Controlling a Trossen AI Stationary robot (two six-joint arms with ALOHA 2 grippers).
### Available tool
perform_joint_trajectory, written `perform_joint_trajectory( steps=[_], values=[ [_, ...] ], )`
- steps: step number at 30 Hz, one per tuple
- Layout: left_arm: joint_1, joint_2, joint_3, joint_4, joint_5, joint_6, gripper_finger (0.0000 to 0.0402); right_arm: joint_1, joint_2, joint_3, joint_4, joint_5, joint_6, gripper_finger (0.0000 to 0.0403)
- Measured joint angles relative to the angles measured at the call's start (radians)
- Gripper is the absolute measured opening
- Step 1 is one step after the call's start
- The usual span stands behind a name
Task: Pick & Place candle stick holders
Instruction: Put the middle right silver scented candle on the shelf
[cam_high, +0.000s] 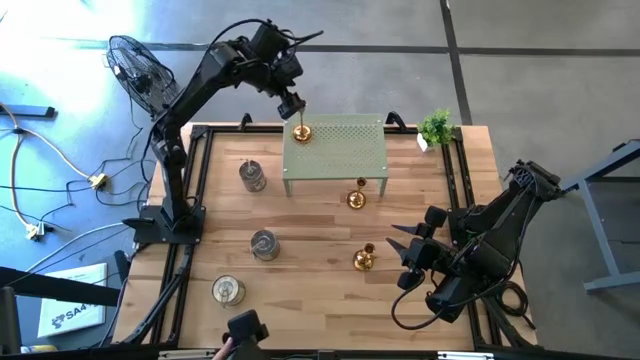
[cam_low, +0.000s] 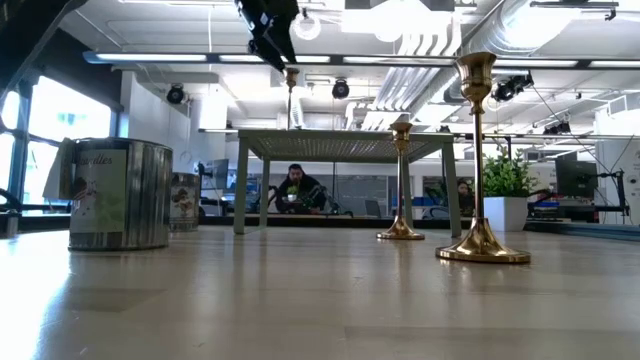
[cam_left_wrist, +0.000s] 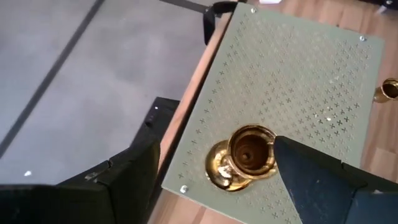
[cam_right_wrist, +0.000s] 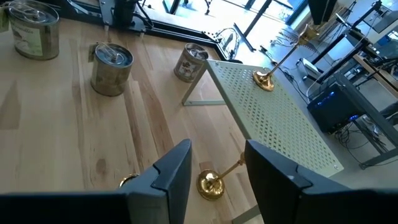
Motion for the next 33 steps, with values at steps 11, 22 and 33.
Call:
perform_joint_trajectory(
  steps=[11,22,33],
  values=[
    [-0.008,-0.091,0.000,-0.013,-0.092,-0.056,0.0309,0.000,0.000,0.000,-0.003,-0.015,0.000,0.0145],
    [-0.008,-0.121,-0.005,-0.036,0.132,-0.021,0.0309,0.000,0.000,0.000,-0.013,-0.037,0.026,0.0145],
    [-0.008,-0.120,-0.022,-0.065,0.127,-0.048,0.0309,0.000,0.000,0.000,-0.012,-0.056,0.052,0.0145]
  ],
)
